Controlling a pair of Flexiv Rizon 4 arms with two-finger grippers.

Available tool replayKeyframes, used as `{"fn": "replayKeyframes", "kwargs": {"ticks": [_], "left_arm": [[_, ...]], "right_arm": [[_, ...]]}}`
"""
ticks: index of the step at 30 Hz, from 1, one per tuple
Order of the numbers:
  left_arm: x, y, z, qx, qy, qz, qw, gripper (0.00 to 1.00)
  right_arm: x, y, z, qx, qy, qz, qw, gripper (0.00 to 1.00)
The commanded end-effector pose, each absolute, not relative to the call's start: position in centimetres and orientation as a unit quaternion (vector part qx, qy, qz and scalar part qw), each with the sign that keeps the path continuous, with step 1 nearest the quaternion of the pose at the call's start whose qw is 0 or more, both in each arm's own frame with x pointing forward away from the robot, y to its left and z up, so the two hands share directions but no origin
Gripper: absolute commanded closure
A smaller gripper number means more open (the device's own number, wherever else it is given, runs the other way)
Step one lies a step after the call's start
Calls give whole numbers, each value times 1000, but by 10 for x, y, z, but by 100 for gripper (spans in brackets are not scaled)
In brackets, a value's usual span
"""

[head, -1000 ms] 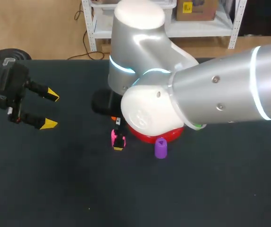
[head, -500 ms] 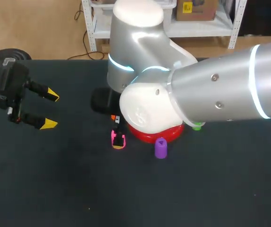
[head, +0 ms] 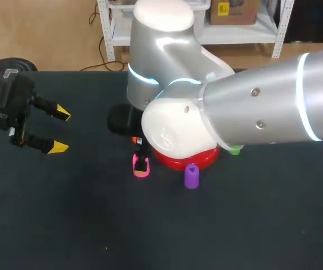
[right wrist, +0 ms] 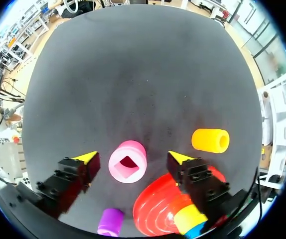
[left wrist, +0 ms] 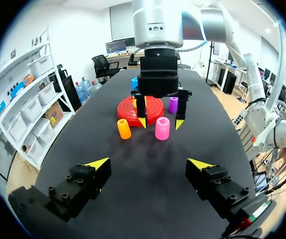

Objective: Pick up and stack the cylinders on the red base in this order: pink,purple,orange,green

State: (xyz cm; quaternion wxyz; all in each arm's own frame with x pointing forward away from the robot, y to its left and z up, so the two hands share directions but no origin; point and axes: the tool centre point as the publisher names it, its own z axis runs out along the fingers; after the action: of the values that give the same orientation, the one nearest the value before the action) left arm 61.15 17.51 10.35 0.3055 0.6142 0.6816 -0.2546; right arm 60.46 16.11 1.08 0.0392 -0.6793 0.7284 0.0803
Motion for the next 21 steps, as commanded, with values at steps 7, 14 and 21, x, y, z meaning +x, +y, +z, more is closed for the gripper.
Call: {"fn": "replayKeyframes", "kwargs": {"ticks": [7,14,21], "left_arm": [[611,176,102,614,680,-255,308,0],[611,176,102,614,680,-255,308,0],[611,176,102,614,680,-255,308,0]], "right_arm": [[603,160,9,-681,727,80,36,100],[604,160,9,-680,728,87,35,100],[615,151,50,-672,732,81,78,100]]}}
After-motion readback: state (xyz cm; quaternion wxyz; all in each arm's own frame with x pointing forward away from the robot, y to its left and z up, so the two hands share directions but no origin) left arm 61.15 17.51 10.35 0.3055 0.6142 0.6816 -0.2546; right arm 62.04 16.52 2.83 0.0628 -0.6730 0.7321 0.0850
